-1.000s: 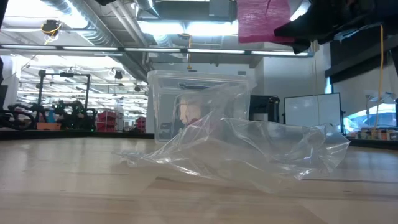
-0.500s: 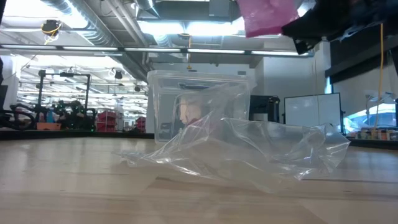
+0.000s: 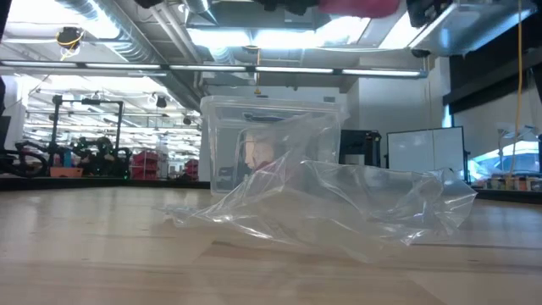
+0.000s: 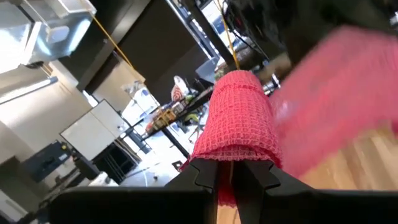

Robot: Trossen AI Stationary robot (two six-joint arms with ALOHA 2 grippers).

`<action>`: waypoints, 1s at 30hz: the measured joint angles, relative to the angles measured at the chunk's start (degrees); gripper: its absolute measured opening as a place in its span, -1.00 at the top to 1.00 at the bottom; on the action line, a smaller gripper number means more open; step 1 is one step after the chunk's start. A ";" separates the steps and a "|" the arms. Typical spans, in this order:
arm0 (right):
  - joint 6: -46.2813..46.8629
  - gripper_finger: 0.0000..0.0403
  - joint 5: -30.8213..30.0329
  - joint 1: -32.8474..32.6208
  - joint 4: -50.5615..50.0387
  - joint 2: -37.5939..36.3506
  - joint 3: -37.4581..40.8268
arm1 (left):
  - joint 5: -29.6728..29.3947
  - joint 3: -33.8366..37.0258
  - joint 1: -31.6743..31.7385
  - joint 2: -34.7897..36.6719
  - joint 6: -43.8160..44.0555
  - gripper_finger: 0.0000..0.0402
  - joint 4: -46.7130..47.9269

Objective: Roll bandage
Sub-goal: Roll the pink bandage

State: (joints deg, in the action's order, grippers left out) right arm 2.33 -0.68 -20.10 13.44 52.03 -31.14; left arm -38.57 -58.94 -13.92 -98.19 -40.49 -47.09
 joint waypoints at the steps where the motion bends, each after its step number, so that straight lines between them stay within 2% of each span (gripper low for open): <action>1: -0.72 0.98 -0.21 -0.48 -0.03 -0.02 -0.76 | 0.00 0.00 0.05 0.00 0.65 0.89 0.60; 8: -6.19 0.97 -3.87 -1.61 -1.75 0.04 -6.10 | 0.78 -0.04 -0.46 -0.64 1.90 0.89 2.77; 13: -10.60 0.98 -9.64 0.25 -4.42 0.07 -8.56 | 2.60 -0.07 -1.51 -2.12 2.49 0.89 2.84; 22: -4.48 0.96 -9.82 8.33 -8.39 3.93 -8.65 | 2.81 0.00 -2.84 -4.39 7.45 0.89 3.11; 30: -1.15 0.92 -9.68 9.95 -16.30 11.45 -8.76 | 3.26 0.23 -2.94 -6.35 15.30 0.89 7.48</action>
State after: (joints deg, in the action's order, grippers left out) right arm 1.18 -10.37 -10.15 -2.86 63.48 -39.90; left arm -35.31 -58.71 -16.86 -104.54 -25.19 -39.61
